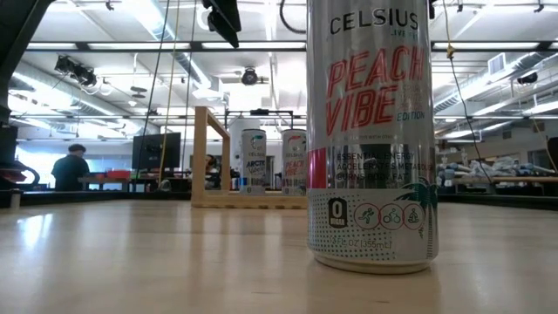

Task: Place canned beverage on shelf
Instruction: Put the blue soda can into the shelf

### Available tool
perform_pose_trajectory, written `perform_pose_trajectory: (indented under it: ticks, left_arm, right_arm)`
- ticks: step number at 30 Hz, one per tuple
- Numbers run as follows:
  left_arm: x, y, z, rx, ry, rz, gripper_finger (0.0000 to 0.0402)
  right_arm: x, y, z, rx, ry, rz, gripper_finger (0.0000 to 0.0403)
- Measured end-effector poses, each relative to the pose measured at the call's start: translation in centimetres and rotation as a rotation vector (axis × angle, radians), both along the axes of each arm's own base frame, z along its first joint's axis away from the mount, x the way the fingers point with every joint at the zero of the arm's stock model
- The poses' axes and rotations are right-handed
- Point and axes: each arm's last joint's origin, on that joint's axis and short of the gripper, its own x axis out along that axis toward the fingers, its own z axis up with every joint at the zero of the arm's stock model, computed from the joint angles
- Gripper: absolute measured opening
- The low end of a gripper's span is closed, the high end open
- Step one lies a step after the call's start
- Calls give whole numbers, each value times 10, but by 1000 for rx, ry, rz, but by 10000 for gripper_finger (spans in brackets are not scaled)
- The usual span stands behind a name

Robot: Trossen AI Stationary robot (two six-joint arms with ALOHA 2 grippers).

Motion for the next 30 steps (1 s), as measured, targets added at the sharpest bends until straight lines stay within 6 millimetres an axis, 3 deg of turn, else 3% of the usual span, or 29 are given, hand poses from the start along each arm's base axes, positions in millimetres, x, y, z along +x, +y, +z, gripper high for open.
perform_pose_trajectory:
  ticks: [5,13,22,30]
  left_arm:
    - [0,0,0,0,0,0,279]
    - [0,0,0,-2,-1,4,279]
    - [0,0,0,-4,-2,7,279]
    - [0,0,0,-4,-2,7,279]
  right_arm:
    - [-4,2,1,41,17,-88,302]
    - [3,10,-2,85,2,-73,300]
    - [17,7,-21,86,72,-61,300]
    - [19,4,-25,49,96,-80,300]
